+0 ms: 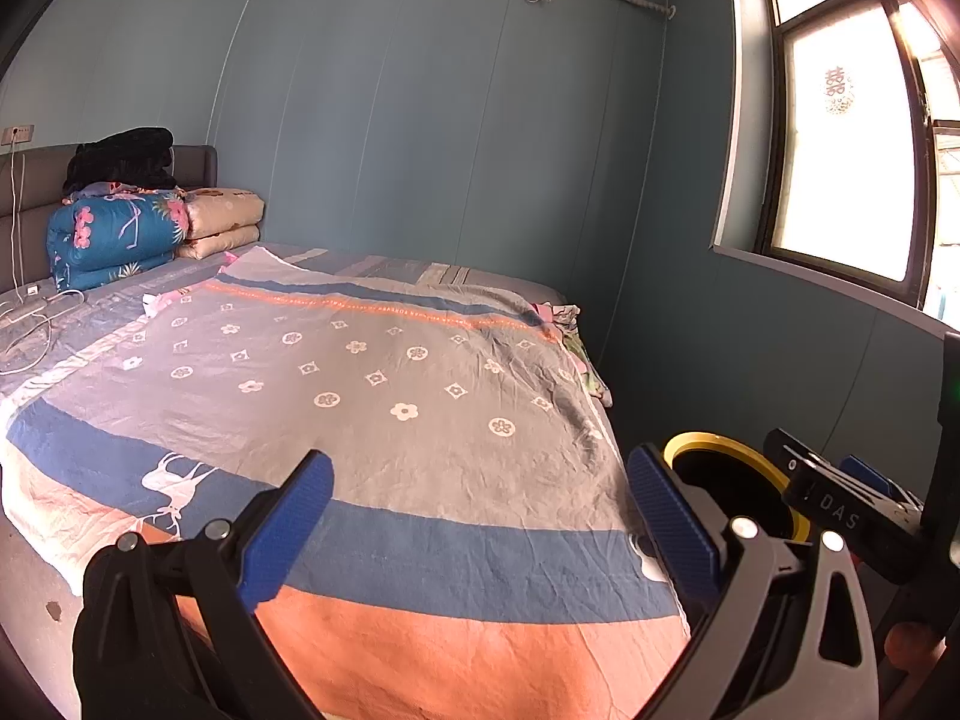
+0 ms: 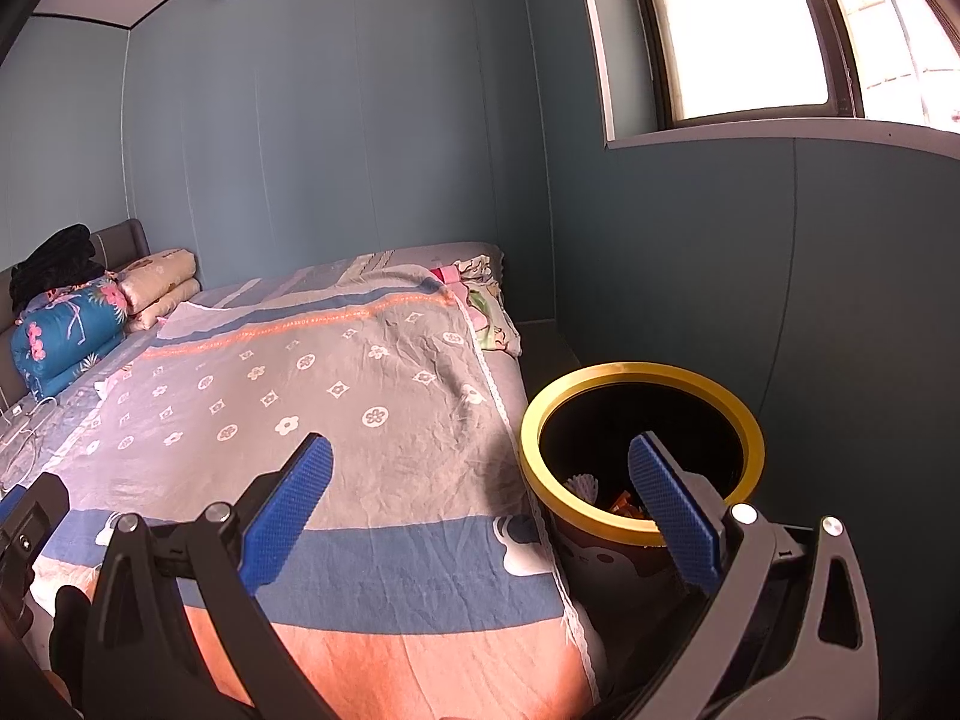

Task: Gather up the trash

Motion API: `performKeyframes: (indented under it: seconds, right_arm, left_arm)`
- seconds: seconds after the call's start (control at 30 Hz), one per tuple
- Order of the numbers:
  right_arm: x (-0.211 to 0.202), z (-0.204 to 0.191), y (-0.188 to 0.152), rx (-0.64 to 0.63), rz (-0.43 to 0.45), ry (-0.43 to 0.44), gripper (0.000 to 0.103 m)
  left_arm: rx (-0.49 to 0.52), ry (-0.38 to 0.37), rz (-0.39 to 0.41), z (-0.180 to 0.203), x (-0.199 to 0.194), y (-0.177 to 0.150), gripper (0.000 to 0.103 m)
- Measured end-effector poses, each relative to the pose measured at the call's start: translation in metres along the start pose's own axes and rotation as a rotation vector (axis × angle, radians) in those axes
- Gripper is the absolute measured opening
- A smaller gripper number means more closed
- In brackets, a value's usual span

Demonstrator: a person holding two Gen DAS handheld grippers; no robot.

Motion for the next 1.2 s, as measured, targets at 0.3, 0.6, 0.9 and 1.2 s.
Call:
performKeyframes:
  seconds: [0.3,0.6,0.9,1.2]
  right_arm:
    - [0.0035,0.0019,-0.0022,0.005,-0.009,-0.002,0.095]
    - [0.0032,0.0013,-0.0052,0.009,-0.016,-0.003,0.095]
    - [0.0036,0.0015,-0.0075,0.013,-0.025,-0.004,0.095]
    - [0.0047,0.0022,-0.0078,0.015,-0.032,-0.004,0.095]
  left_arm:
    - [-0.001,-0.002,-0.007,0.0017,0.0012,-0.0014,0.095]
    - [-0.003,-0.001,-0.009,0.0022,0.0019,-0.0012,0.095]
    - [-0.012,-0.012,-0.028,0.0031,0.0051,-0.0052,0.095]
    - [-0.019,-0.011,-0.042,0.0007,0.0077,-0.0090,0.095]
Point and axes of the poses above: each gripper's, at about its wrist camera, not at the fingertips, and x roughly the way its jaws point, z to its right, y to its top, the point moved 10 cm from there along x, roughly the way its jaws point, and after that the axes turned 9 degrees about y, right-handed, at the moved point
